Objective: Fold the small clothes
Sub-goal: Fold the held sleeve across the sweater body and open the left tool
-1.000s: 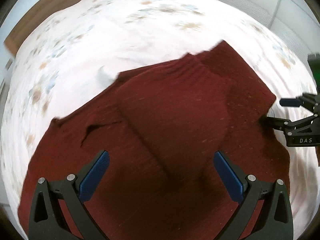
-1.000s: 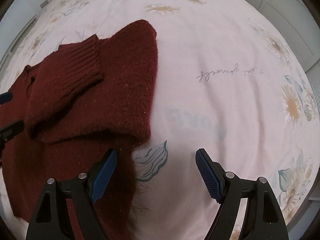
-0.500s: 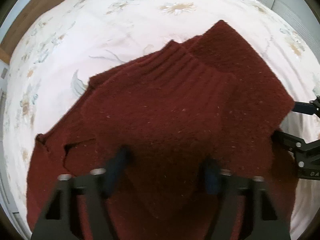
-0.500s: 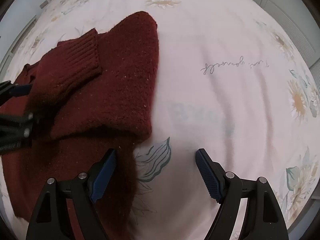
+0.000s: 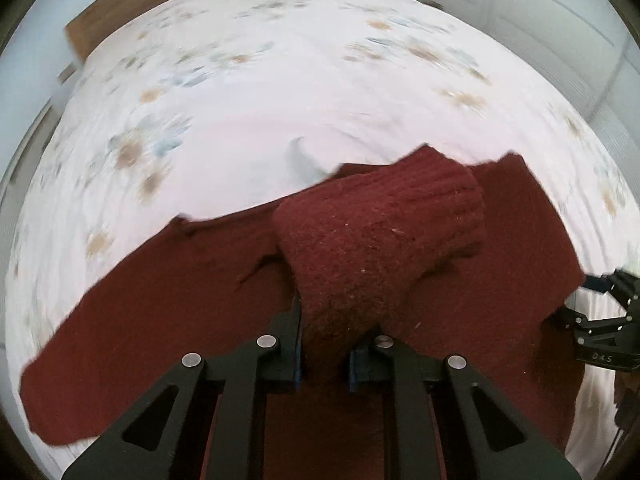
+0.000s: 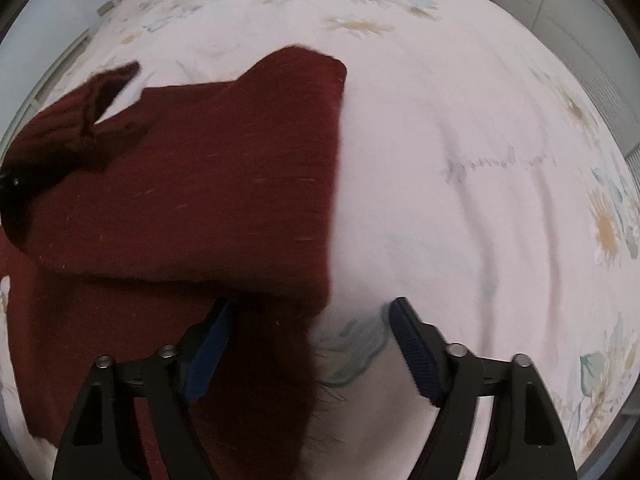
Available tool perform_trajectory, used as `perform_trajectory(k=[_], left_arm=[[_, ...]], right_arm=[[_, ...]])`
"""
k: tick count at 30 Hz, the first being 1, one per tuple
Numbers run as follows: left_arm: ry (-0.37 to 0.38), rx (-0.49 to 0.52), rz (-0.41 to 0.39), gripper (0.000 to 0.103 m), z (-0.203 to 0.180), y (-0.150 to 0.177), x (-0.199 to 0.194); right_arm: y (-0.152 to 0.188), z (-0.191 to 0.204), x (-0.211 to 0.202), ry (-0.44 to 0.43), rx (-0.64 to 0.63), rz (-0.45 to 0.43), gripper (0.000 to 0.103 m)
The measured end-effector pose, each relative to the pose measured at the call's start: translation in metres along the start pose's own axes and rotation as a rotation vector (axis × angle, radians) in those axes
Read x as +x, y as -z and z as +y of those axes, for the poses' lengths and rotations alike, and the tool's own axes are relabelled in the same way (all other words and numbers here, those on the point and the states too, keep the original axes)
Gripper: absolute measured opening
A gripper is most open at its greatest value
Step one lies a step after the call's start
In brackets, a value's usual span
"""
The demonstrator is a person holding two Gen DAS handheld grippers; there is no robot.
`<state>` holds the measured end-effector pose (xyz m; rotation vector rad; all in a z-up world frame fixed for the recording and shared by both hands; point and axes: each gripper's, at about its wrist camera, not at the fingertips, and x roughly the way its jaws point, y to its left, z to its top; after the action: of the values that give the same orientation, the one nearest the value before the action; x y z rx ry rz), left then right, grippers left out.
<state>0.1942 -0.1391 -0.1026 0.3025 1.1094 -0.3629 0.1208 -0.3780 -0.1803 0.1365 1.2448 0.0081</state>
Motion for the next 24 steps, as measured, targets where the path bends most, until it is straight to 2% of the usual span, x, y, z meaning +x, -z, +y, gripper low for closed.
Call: perform_trajectory(k=[1,2,5,6,13,17,24], left_arm=[[-0.006,-0.016,-0.003,0.013,0.008,0.003,-0.001],[-0.014,-0.032,-0.005,0.013,0.017,0.007,0.0],[-0.017,-0.074,0.012,0.013,0.04,0.016,0.004],[-0.016,-0.085,0.016,0.013,0.043,0.03,-0.004],[0.018,-0.185,0.087,0.017,0.059,0.063,-0.012],[0.057,-0.251,0.093,0.019,0.074,0.073,-0.016],[0.076,-0.315,0.095,0.026,0.092,0.084,-0.027]], right_arm=[[-0.001,0.003,0.003,-0.008,-0.002,0.012,0.021],[-0.002,0.006,0.006,-0.02,-0.003,0.026,0.017],[-0.001,0.019,0.011,0.04,-0.045,0.03,0.017],[0.0,0.02,0.012,0.043,-0.046,0.03,0.017],[0.003,0.02,0.014,0.026,-0.048,0.037,0.017],[0.002,0.018,0.014,0.021,-0.048,0.043,0.017],[-0.002,0.022,0.014,0.016,-0.043,0.046,0.019]])
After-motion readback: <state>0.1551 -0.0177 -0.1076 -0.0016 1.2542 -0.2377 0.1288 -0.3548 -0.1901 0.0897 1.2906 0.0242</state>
